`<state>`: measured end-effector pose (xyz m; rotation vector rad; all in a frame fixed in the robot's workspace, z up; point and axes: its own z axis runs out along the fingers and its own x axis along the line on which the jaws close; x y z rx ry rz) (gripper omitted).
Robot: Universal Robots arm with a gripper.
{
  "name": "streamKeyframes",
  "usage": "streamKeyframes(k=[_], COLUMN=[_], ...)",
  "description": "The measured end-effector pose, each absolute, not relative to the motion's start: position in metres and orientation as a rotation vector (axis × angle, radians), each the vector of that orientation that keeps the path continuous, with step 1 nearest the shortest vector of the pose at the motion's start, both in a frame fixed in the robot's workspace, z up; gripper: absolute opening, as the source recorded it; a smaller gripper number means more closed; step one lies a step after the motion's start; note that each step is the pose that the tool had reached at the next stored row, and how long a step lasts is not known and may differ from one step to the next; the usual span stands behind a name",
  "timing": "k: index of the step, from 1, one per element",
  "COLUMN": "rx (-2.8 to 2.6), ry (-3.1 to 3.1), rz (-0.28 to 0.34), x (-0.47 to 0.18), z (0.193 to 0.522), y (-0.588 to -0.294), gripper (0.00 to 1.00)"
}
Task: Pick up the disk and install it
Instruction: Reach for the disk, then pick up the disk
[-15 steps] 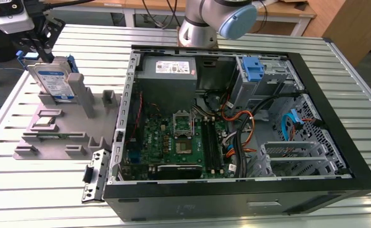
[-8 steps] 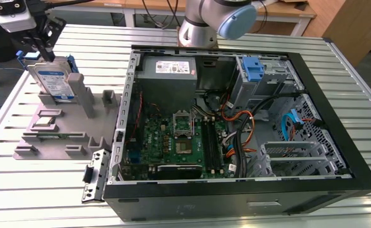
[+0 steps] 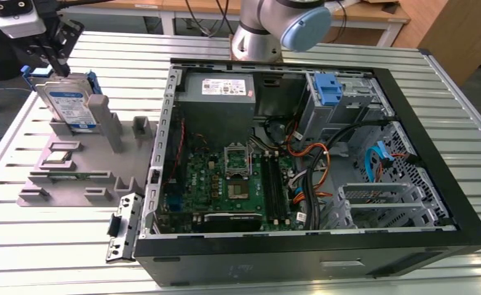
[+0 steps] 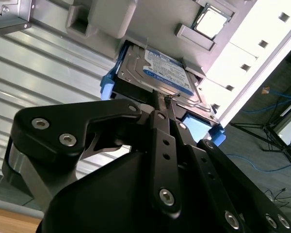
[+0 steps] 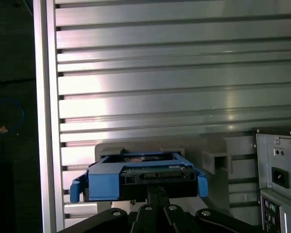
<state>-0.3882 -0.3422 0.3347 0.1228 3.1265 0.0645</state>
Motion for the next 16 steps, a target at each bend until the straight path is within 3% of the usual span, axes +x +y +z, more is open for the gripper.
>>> streamKeyframes(k=[16], rx=[0.123], ry=[3.127], rz=[0.064], x=[-0.3944], z=[0.3328], y=[-0.3415], gripper=[0.10])
